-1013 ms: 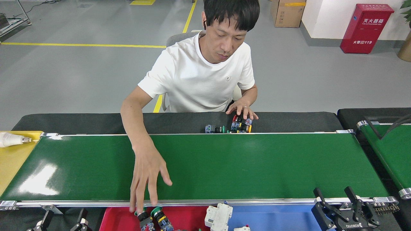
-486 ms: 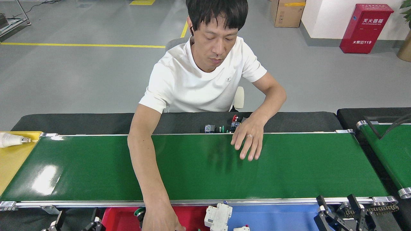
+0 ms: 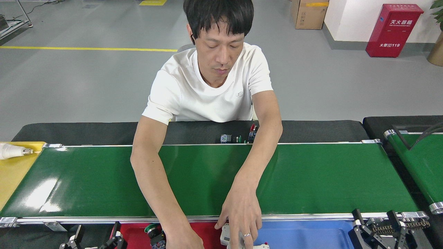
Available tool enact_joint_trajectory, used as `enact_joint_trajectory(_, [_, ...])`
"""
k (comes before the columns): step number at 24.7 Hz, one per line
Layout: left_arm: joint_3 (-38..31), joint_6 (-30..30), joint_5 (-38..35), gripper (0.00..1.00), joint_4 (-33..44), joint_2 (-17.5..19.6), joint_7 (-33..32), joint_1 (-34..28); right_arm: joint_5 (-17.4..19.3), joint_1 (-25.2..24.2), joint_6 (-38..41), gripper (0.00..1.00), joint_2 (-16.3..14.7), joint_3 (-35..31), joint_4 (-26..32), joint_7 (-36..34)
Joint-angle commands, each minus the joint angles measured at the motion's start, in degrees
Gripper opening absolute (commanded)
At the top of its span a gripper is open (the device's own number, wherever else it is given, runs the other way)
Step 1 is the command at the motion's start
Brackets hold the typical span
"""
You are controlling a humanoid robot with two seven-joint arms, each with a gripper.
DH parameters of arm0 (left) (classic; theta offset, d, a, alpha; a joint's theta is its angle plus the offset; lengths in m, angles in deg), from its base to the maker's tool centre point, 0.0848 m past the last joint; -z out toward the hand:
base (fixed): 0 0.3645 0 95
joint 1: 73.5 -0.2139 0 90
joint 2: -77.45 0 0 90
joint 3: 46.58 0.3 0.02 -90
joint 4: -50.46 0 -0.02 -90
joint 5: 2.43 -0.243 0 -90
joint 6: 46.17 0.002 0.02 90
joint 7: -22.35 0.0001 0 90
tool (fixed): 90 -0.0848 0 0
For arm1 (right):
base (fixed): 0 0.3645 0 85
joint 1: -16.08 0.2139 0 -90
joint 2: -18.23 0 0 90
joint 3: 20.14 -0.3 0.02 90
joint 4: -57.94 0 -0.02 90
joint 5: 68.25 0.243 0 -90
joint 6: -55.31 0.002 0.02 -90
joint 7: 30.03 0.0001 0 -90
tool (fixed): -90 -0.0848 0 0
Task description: Pick switch part from conveyor to tray
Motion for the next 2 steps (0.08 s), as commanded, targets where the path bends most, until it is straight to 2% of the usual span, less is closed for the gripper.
enact_joint_trajectory(1, [0.1,0.5,0.0,1.0,0.6,0.1,0.5,0.6,0.2,0.2,2.9,0.99,0.2,-0.9,0.7,-0.2])
enact_joint_trajectory(2, [0.1,0.4,0.0,1.0,0.6,0.2,0.5,0.9,0.2,0.0,4.0,0.99,0.2,-1.4,0.7,-0.2])
